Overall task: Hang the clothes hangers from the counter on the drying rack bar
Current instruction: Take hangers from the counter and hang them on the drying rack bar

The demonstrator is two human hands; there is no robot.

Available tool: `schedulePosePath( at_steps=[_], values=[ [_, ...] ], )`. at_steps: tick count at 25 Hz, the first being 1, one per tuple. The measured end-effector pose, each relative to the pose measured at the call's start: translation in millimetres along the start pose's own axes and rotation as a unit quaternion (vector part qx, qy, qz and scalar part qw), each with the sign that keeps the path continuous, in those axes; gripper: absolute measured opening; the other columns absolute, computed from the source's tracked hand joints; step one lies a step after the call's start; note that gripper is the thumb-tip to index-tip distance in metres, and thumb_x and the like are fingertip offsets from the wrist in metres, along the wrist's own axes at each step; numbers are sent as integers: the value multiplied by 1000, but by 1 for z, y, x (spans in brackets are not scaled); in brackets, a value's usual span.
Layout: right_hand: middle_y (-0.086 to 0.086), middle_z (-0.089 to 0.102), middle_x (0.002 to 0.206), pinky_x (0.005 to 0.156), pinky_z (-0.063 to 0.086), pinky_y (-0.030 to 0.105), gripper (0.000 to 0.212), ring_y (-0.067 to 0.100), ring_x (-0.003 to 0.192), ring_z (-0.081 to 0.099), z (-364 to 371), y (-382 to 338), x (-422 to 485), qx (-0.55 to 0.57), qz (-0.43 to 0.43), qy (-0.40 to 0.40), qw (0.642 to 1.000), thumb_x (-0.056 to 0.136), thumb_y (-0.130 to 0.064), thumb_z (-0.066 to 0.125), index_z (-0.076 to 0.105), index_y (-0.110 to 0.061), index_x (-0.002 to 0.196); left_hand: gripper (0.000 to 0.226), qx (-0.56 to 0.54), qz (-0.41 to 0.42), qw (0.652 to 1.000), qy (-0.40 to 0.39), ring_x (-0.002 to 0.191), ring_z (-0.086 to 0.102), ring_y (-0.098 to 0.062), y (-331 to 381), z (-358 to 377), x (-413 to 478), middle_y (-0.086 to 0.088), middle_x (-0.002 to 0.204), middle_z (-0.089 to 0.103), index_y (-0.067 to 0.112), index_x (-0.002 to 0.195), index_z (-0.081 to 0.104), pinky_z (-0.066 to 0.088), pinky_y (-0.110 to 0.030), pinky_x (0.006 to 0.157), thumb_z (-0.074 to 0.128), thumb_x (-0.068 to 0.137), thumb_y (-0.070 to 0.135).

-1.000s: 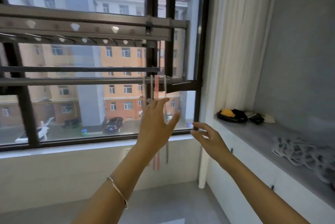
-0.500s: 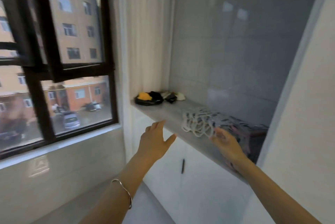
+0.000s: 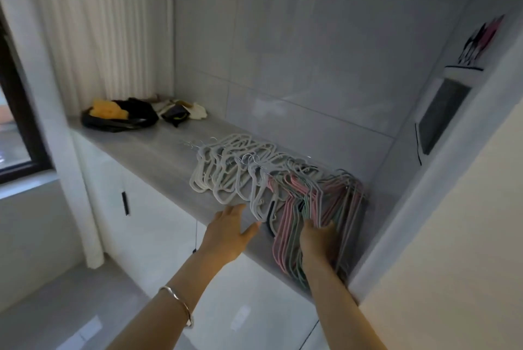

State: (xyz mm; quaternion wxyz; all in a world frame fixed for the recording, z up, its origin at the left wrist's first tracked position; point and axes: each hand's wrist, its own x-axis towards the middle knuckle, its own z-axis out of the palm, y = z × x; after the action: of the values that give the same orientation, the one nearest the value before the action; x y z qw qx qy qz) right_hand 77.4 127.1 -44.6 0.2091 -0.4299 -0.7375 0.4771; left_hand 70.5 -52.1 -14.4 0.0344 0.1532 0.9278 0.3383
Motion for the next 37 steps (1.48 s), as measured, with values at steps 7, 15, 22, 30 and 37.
schedulePosePath(
  at_steps=[7, 15, 22, 30, 37],
  values=[
    [12, 60, 123, 94, 48, 43, 35, 32, 110, 57, 15, 12, 4, -17, -18, 23, 999, 90, -13, 52, 54, -12, 125, 60, -45, 3, 999, -5, 136, 29, -25, -10, 14, 21, -4, 149, 34, 19, 144, 31, 31, -39, 108, 48, 93, 44],
    [3, 65, 100, 65, 46, 23, 23, 16, 82, 59, -11, -36, -39, 166, -126, 13, 978, 94, -27, 50, 60, -12, 108, 53, -118, -20, 992, 37, 133, 38, -22, -28, -15, 5, -4, 144, 42, 20, 139, 38, 33, -34, 107, 49, 93, 43],
    [4, 49, 67, 56, 40, 13, 22, 12, 62, 46, -25, -100, -128, 332, -169, -257, 892, 92, -25, 55, 64, -5, 97, 47, -198, -20, 975, 96, 124, 45, -12, -9, -89, -55, 7, 133, 49, 21, 135, 45, 32, -20, 97, 45, 93, 43],
    [-3, 62, 78, 66, 45, 17, 8, 8, 71, 59, -22, -125, -262, 307, -152, -514, 786, 86, -22, 63, 59, -15, 88, 27, -207, -61, 958, 188, 77, 62, -7, 4, -185, -185, 6, 88, 68, 18, 87, 65, 45, -8, 63, 44, 97, 33],
    [-8, 63, 67, 63, 47, 11, 20, -3, 61, 57, -98, -133, -384, 324, -257, -537, 735, 86, -32, 62, 59, -13, 90, 13, -202, -48, 949, 235, 67, 62, -4, 38, -236, -340, 6, 81, 66, 18, 99, 63, 52, -17, 63, 50, 95, 18]
  ],
)
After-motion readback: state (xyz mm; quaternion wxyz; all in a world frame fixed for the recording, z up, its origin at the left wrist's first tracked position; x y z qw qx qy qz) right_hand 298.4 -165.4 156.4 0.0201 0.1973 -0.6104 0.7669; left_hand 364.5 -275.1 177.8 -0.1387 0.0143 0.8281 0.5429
